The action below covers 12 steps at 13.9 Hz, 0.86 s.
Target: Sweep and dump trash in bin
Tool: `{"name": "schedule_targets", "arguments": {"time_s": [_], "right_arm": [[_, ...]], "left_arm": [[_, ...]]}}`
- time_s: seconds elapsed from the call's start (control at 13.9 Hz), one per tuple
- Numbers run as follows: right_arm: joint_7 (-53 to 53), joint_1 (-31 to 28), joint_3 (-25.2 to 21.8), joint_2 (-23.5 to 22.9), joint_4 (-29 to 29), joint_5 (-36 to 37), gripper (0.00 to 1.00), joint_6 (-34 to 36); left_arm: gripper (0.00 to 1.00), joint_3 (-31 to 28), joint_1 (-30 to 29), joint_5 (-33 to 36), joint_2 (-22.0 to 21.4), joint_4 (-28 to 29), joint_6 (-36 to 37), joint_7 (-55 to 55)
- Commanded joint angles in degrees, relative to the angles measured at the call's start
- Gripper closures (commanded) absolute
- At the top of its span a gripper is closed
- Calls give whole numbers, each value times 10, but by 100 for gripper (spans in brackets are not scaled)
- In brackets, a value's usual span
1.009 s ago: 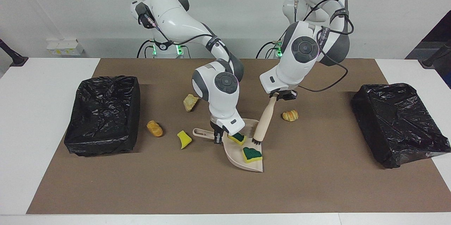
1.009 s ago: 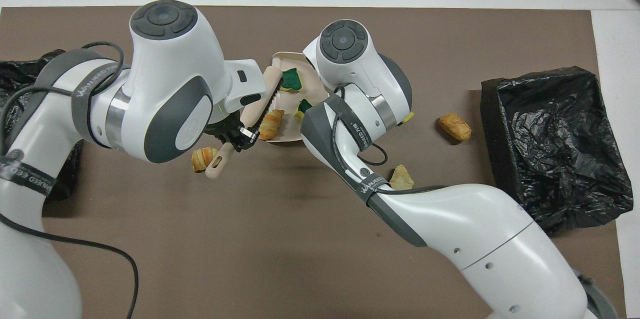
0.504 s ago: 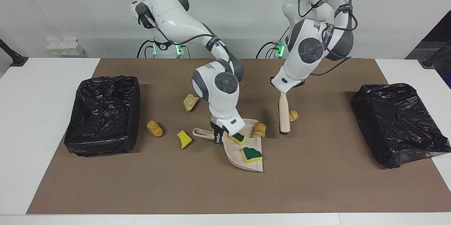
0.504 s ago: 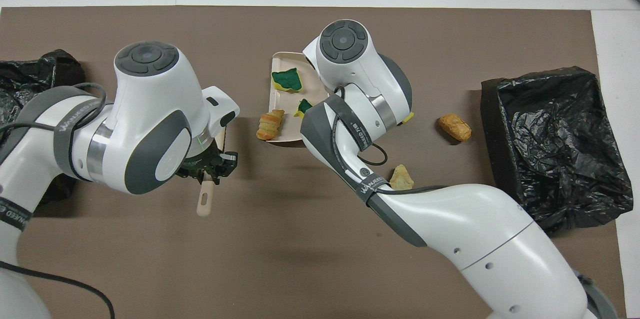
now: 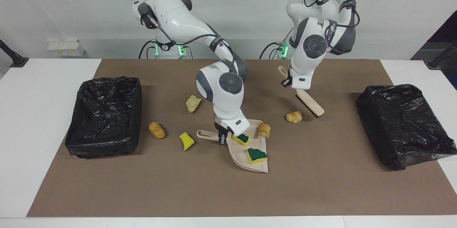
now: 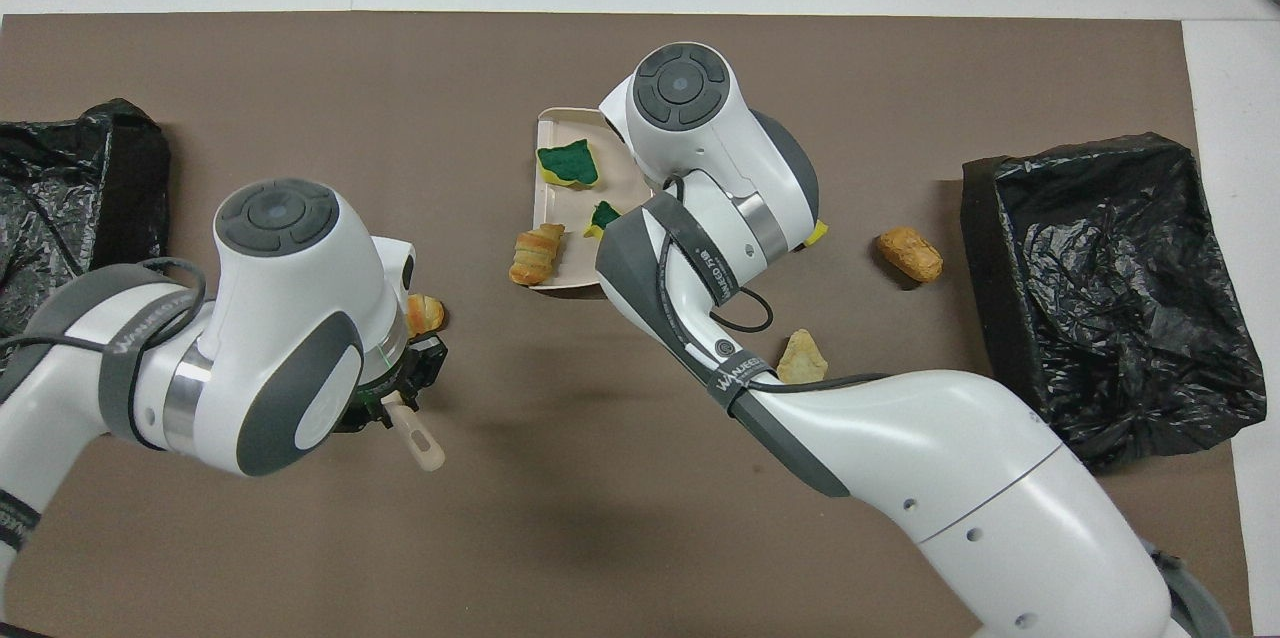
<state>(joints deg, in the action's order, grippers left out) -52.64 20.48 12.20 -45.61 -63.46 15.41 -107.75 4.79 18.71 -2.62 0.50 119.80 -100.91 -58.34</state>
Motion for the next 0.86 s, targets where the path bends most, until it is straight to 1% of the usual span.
{"name": "schedule_targets", "arguments": {"time_s": [0.0, 0.07, 0.14, 0.22, 0.29, 0.43, 0.5, 0.65, 0.79], "right_arm": [[-21, -3, 10, 12, -23, -1, 100, -12], [-27, -2, 9, 16, -35, 0, 100, -24], [-36, -1, 9, 23, -44, 0, 100, -35], [-37, -2, 9, 26, -54, 1, 100, -40], [-39, -2, 9, 27, -55, 1, 100, -40], [-39, -2, 9, 27, -55, 1, 100, -40], [-38, -3, 9, 27, -56, 1, 100, -41], [-38, -3, 9, 27, -56, 0, 100, -40], [-37, -3, 9, 27, -56, 0, 100, -41]], "left_arm": [[100, 1, 5, -4, -52, 97, -95, -15], [100, 2, 9, -12, -39, 97, -121, 8], [100, 2, 9, -25, -34, 92, -137, 51], [100, 1, 8, -53, -30, 90, -144, 111], [100, 1, 9, -64, -30, 90, -155, 167], [100, 5, 12, -82, -28, 91, -172, 241], [100, 5, 26, -100, -26, 91, -193, 277], [100, 5, 51, -115, 5, 84, -245, 303], [100, 6, 71, -115, 18, 74, -285, 307]]}}
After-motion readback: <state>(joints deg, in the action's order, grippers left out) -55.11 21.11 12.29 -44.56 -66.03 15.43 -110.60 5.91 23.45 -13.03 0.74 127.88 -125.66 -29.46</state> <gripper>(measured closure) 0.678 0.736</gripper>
